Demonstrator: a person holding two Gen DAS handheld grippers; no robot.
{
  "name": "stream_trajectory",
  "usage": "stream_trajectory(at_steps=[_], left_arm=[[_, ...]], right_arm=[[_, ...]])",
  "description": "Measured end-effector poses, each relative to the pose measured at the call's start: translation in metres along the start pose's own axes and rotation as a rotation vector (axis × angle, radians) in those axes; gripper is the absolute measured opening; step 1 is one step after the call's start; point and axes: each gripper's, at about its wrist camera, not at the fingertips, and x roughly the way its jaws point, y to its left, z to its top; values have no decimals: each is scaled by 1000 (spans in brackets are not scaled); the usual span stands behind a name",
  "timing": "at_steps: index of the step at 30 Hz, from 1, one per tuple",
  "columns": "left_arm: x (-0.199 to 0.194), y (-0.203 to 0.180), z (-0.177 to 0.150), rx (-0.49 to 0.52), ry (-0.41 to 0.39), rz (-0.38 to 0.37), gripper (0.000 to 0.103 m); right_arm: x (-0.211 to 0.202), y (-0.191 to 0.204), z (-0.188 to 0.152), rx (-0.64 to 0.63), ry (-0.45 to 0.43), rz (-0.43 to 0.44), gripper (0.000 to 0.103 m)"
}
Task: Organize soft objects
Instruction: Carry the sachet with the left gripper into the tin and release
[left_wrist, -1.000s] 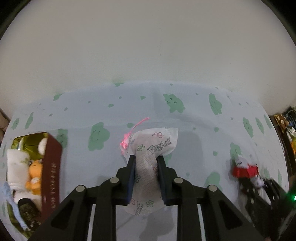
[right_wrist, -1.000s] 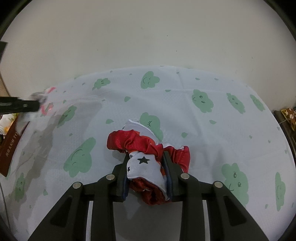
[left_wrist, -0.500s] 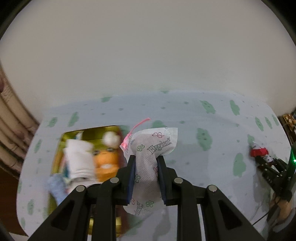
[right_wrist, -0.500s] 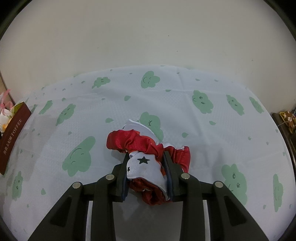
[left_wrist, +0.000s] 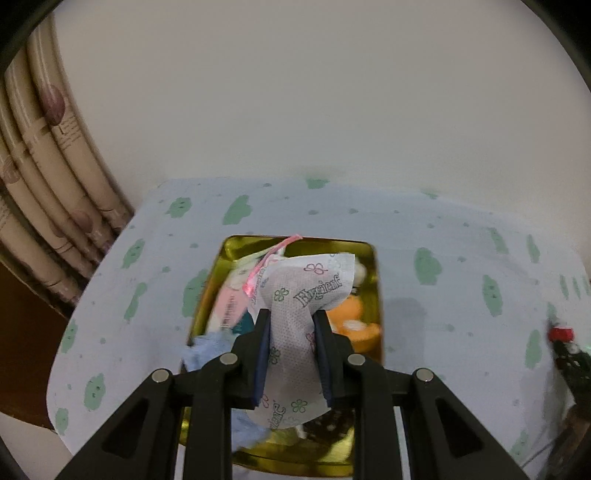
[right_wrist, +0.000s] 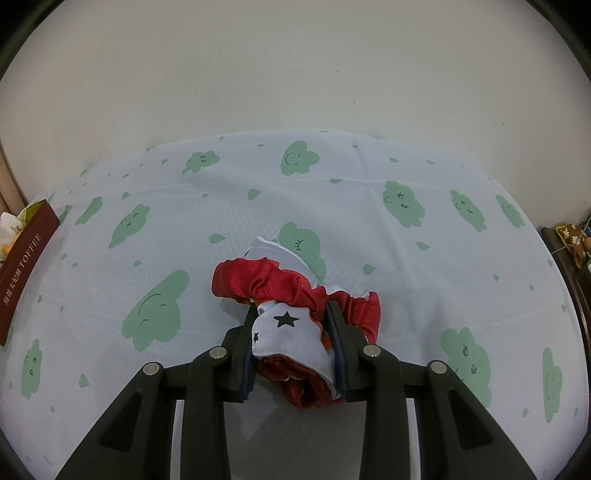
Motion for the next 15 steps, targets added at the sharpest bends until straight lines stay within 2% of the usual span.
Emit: stream_trajectory(at_steps=[9,10,11,13,15], left_arm=[[17,19,-3,-46,30,0,26],[18,20,-4,-47,35,-7,32],[19,21,-5,-49,44,-3,42],[22,23,-7,-49,67,1,50],[24,24,-7,-47,94,-5,54]], right_arm=[[0,1,0,0,0,-1,32],[0,0,0,-1,0,-1,32],[0,1,0,0,0,-1,32],[0,1,0,-1,0,-2,32],[0,1,0,-1,1,-2,33]])
